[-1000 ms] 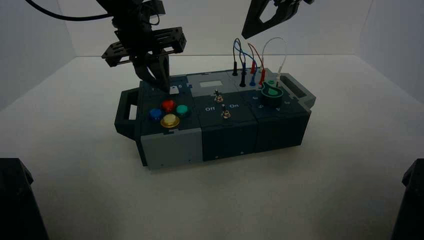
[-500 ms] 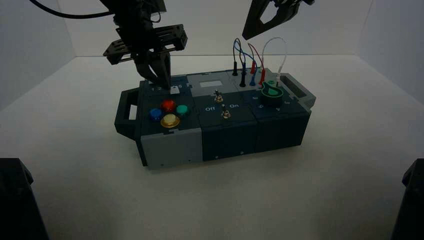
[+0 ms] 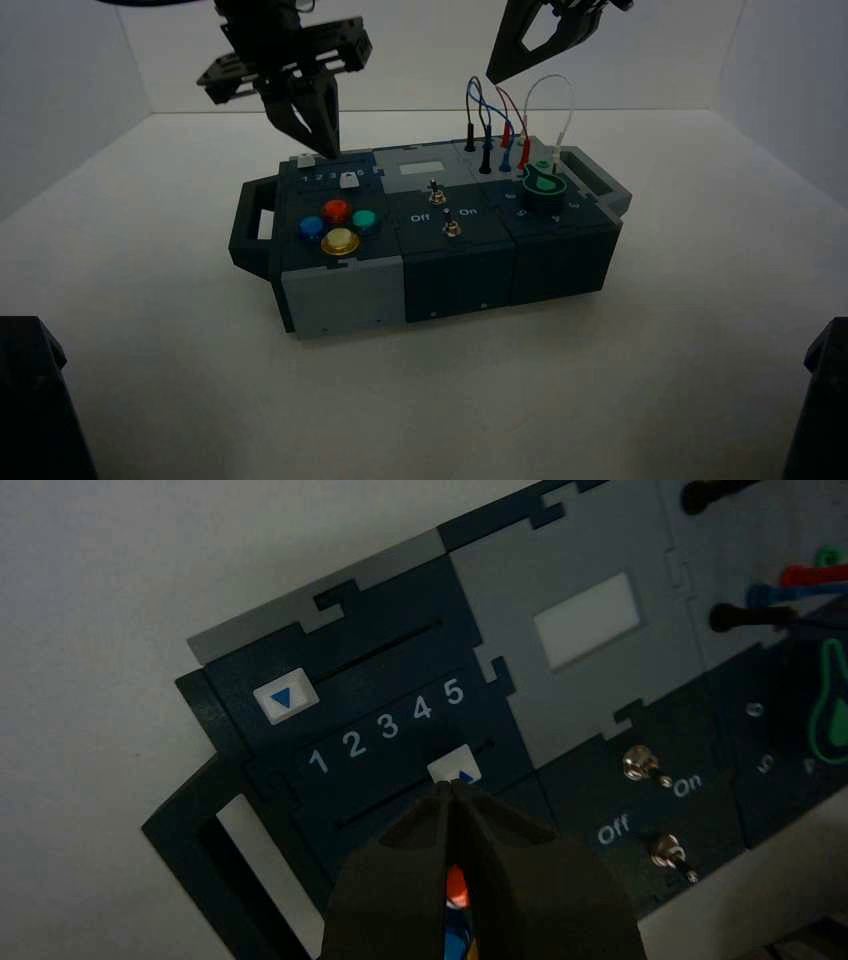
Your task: Move the bottom slider to position 4.
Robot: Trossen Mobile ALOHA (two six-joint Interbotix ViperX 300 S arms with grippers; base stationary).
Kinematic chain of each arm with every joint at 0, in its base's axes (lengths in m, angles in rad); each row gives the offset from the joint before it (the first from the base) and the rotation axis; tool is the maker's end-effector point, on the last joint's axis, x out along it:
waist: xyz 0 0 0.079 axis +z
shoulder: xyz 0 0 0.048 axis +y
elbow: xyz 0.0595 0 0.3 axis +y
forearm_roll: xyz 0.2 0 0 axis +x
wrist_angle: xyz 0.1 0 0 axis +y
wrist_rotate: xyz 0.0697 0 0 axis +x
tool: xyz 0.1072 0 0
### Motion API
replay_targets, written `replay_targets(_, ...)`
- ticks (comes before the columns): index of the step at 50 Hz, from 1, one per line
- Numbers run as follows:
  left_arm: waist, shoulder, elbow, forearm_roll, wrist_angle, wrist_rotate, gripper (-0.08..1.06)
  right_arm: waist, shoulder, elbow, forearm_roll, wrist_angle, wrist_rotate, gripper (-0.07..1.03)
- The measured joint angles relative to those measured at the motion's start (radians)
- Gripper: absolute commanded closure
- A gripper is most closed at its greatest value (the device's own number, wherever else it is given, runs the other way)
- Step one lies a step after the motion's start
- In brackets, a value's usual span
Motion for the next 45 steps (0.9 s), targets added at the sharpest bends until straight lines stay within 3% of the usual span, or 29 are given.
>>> replay_targets(21,0.0,-0.084,-0.02,0.006,0.1,0.029,1.01,0.0,-0.002,0.0,0.002,0.014,0.0,0.98)
replay_targets(45,0.0,-0.118,-0.049,0.008,0.114,0.037,1.01,0.0,-0.002,0.0,0.0,0.015,0.0,0.98)
